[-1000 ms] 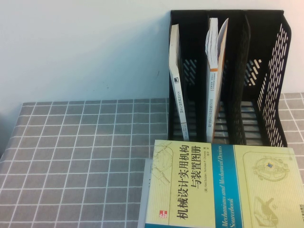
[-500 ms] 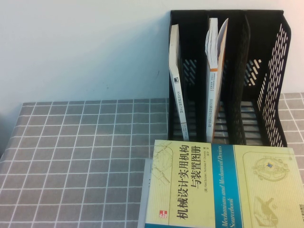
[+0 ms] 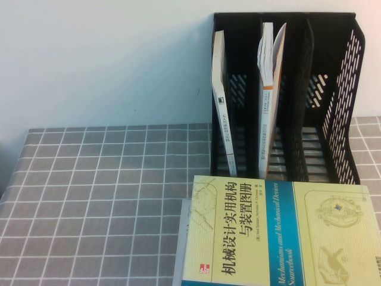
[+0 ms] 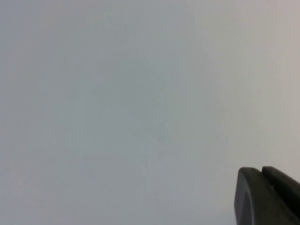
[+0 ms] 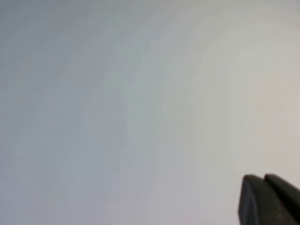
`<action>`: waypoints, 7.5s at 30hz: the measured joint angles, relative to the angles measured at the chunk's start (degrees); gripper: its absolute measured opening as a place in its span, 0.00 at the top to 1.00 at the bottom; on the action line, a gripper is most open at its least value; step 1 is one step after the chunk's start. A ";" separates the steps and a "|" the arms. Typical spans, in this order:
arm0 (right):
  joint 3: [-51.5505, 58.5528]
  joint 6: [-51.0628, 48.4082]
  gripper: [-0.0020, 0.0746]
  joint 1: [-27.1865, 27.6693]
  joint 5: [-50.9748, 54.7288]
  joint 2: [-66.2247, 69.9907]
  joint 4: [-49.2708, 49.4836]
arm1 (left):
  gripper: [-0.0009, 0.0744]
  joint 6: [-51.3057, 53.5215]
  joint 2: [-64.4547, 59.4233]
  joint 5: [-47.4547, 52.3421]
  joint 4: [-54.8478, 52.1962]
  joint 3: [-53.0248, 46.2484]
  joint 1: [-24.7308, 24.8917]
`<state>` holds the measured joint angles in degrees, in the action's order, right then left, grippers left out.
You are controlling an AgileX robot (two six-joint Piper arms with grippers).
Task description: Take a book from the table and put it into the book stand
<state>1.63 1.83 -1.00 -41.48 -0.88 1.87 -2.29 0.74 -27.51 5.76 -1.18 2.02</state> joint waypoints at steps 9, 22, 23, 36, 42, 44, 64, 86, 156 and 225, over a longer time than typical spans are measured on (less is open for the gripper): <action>-3.15 -1.11 0.98 0.00 13.68 0.00 0.00 | 0.99 -0.34 0.00 2.12 7.12 0.00 0.00; -31.20 -2.87 0.98 0.00 66.08 13.23 0.53 | 0.99 -1.98 -10.31 40.81 13.16 23.16 0.00; -32.80 -3.33 0.98 0.00 68.31 15.83 1.21 | 0.99 -1.98 -12.81 43.22 13.66 24.93 0.00; -38.12 -29.71 0.98 0.00 82.96 54.23 18.18 | 0.99 38.03 -43.98 58.17 48.98 29.33 0.00; -38.12 -31.00 0.98 0.00 81.32 66.43 19.29 | 0.99 55.31 -48.62 60.09 67.62 29.33 0.00; -38.12 -32.01 0.98 0.00 80.34 69.03 21.25 | 0.99 58.77 -49.04 60.47 70.22 29.33 0.00; -38.34 -43.84 0.98 0.13 76.89 70.73 36.55 | 0.99 61.38 -49.39 64.20 73.32 29.33 0.00; -38.34 -37.45 0.98 0.13 77.47 70.73 29.28 | 0.99 59.68 -49.39 67.77 73.14 29.33 0.00; -35.05 -50.76 0.98 -10.14 70.01 78.59 54.25 | 0.29 45.18 -49.74 72.99 90.09 29.42 0.00; -34.78 -53.60 0.98 -10.16 68.81 78.59 54.81 | 0.25 65.98 -101.57 92.87 91.98 35.67 -0.59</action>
<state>-33.15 -51.78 -11.17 27.32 77.71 56.68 63.70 -100.83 65.35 97.75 34.50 1.43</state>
